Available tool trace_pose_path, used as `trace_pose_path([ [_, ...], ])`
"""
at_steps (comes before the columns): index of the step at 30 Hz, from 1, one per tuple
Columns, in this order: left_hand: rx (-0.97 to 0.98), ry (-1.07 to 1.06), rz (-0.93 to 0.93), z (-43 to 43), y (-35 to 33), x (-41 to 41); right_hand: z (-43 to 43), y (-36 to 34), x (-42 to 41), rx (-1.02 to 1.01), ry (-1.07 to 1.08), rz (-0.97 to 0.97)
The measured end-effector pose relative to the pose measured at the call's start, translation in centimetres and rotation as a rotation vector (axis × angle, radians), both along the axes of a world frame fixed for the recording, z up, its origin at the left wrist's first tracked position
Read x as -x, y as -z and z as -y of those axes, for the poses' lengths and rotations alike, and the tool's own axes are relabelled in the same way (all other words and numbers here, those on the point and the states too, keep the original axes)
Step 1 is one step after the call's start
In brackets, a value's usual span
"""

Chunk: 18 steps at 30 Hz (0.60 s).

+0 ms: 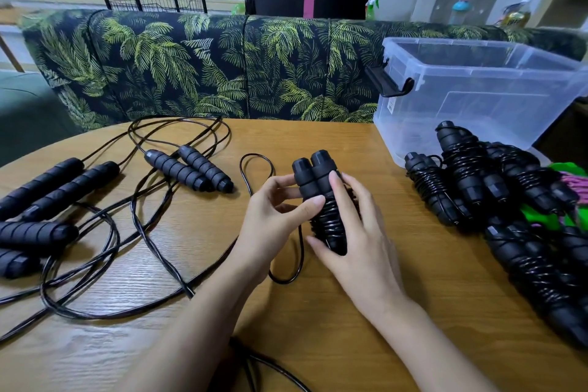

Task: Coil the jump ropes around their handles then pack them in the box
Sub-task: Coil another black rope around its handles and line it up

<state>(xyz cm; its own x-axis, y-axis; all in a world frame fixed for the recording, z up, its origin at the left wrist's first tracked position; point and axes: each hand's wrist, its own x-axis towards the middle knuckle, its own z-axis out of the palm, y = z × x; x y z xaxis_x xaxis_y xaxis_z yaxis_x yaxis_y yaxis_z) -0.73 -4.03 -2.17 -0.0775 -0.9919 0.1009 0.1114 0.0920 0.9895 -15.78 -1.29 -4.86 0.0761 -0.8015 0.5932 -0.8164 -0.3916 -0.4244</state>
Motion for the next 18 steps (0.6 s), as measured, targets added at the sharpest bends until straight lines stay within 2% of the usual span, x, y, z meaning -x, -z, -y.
trace_pose_path([
  [4, -0.004, -0.003, 0.021, 0.13, -0.21, -0.29, 0.09, 0.20, 0.10, -0.028, -0.012, 0.074],
  [9, -0.012, -0.057, 0.020, 0.08, 0.07, 0.14, -0.30, -0.35, -0.56, -0.002, 0.169, -0.157],
  [15, -0.005, -0.046, 0.027, 0.27, -0.12, -0.17, 0.10, 0.40, 0.13, 0.000, 0.106, 0.010],
  [18, -0.006, -0.077, 0.011, 0.16, -0.01, 0.15, 0.16, 0.31, -0.06, -0.013, 0.117, -0.063],
])
